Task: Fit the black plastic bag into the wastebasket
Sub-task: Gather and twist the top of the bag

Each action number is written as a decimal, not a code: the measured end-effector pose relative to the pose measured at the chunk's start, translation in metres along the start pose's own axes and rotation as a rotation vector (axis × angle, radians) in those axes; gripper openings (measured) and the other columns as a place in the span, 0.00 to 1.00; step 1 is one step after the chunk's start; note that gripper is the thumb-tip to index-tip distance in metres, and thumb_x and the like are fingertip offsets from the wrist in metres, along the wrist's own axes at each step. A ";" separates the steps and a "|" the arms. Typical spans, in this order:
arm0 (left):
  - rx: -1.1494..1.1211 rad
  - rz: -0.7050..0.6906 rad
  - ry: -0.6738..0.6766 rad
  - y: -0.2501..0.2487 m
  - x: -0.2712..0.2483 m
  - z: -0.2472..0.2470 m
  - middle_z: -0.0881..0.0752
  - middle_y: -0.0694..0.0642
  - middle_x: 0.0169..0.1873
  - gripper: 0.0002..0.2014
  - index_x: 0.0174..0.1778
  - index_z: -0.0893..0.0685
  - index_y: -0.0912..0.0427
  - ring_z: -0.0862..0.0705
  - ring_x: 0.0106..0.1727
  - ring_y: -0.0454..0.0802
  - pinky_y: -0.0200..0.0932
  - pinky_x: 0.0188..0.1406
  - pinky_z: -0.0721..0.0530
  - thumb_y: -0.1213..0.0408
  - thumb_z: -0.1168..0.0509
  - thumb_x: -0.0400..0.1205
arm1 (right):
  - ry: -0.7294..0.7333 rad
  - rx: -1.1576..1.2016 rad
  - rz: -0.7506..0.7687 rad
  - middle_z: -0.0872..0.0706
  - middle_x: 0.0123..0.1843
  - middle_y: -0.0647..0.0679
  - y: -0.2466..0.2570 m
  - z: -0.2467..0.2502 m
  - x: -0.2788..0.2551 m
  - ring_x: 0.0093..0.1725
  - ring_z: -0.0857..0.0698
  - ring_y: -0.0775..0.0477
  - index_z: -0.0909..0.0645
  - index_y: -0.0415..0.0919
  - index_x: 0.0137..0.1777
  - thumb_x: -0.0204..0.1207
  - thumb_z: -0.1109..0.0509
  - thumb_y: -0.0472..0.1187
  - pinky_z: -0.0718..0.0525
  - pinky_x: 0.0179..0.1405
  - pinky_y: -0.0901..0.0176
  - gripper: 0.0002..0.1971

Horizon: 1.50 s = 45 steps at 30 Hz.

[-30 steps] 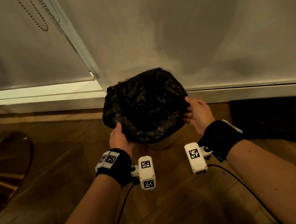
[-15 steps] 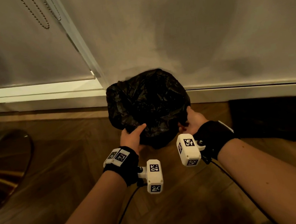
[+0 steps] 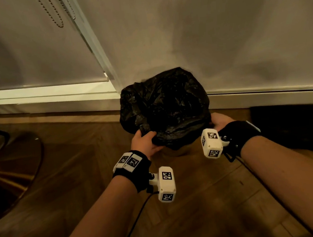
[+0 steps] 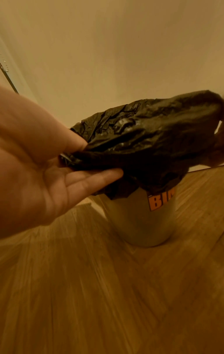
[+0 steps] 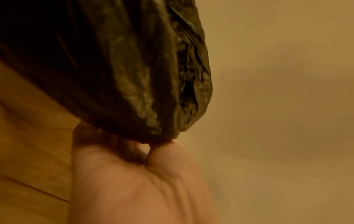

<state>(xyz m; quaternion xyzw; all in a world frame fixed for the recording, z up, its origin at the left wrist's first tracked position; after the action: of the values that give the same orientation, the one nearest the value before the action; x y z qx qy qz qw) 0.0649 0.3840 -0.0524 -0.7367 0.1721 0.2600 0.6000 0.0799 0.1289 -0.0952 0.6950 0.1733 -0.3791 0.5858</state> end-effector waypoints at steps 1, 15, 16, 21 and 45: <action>-0.003 0.006 -0.007 0.000 -0.001 0.000 0.20 0.61 0.67 0.21 0.74 0.29 0.55 0.15 0.56 0.61 0.49 0.36 0.11 0.70 0.40 0.84 | -0.042 0.123 -0.008 0.19 0.52 0.41 0.000 0.002 -0.002 0.36 0.26 0.58 0.27 0.31 0.71 0.87 0.51 0.34 0.19 0.47 0.63 0.18; 0.196 0.198 -0.031 0.014 -0.007 0.003 0.20 0.62 0.67 0.37 0.76 0.34 0.55 0.14 0.55 0.65 0.60 0.48 0.11 0.42 0.31 0.76 | 0.062 0.401 -0.006 0.17 0.55 0.42 -0.004 -0.011 -0.038 0.46 0.18 0.44 0.22 0.44 0.62 0.78 0.32 0.55 0.18 0.36 0.56 0.19; 0.206 0.163 -0.048 0.011 -0.007 0.001 0.20 0.63 0.66 0.32 0.76 0.34 0.57 0.14 0.55 0.66 0.59 0.45 0.11 0.48 0.34 0.79 | 0.038 0.404 0.015 0.16 0.56 0.41 -0.002 -0.009 -0.035 0.49 0.16 0.42 0.21 0.42 0.62 0.78 0.31 0.53 0.16 0.41 0.53 0.18; 0.364 0.003 -0.059 -0.004 -0.005 -0.009 0.22 0.68 0.66 0.11 0.63 0.34 0.58 0.11 0.41 0.64 0.58 0.43 0.11 0.67 0.43 0.86 | -0.029 0.449 0.098 0.14 0.51 0.41 0.014 0.004 -0.025 0.49 0.15 0.42 0.19 0.39 0.57 0.81 0.34 0.46 0.15 0.43 0.50 0.12; 0.227 0.208 -0.071 0.003 0.000 0.012 0.21 0.67 0.65 0.24 0.73 0.36 0.63 0.12 0.48 0.69 0.55 0.37 0.10 0.68 0.36 0.83 | 0.335 0.596 -0.199 0.11 0.31 0.41 -0.041 -0.051 -0.035 0.37 0.17 0.46 0.20 0.39 0.47 0.86 0.45 0.41 0.14 0.29 0.61 0.13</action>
<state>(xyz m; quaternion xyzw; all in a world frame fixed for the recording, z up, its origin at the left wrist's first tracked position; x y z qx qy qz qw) 0.0615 0.3956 -0.0564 -0.6327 0.2544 0.3252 0.6551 0.0457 0.1940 -0.0962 0.8675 0.2159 -0.3491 0.2811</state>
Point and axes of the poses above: each hand's wrist, its own x-axis towards the middle knuckle, its own z-axis out of the back of the hand, y = z × x, the point moved 8 cm from there along x, towards the middle knuckle
